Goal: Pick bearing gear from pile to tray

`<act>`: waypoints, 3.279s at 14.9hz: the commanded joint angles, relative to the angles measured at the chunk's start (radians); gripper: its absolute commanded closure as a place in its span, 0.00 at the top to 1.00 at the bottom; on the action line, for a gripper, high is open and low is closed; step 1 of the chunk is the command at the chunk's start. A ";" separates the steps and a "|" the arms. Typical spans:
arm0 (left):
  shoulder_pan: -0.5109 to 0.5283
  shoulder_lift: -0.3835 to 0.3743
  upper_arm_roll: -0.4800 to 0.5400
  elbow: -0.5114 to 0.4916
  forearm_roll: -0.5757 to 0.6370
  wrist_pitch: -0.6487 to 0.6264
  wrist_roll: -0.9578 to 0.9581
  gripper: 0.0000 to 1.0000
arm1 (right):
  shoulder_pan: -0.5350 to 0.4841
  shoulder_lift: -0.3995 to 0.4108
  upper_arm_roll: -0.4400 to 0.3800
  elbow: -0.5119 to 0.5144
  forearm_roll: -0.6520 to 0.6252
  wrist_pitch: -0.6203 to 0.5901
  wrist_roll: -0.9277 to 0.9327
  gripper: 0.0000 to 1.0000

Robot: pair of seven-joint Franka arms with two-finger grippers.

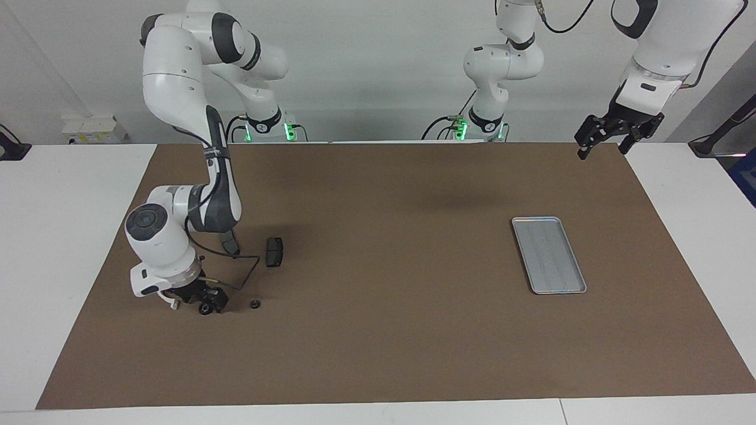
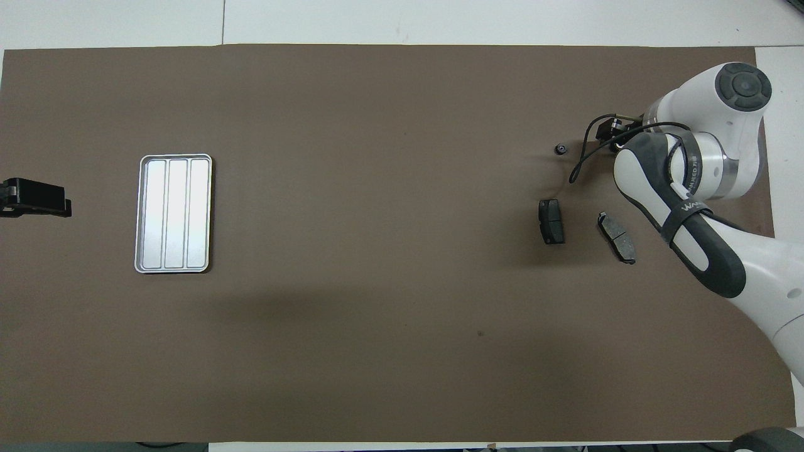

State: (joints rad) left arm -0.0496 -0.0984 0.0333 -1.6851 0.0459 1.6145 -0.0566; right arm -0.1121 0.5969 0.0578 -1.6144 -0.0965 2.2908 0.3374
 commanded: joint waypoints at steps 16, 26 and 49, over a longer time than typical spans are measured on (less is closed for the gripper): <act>-0.013 -0.021 0.010 -0.016 -0.008 -0.007 -0.006 1.00 | -0.014 0.043 0.011 0.065 0.057 -0.027 0.022 0.70; -0.015 -0.027 0.007 -0.021 -0.008 -0.016 -0.003 1.00 | -0.017 0.043 0.011 0.070 0.054 -0.040 0.014 0.11; 0.033 -0.109 0.025 -0.073 -0.001 -0.222 -0.175 1.00 | 0.061 -0.307 0.014 0.100 0.001 -0.519 -0.218 0.00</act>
State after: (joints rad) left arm -0.0235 -0.1755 0.0669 -1.7336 0.0460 1.4036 -0.2218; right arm -0.0729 0.3558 0.0673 -1.4951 -0.0795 1.8223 0.1430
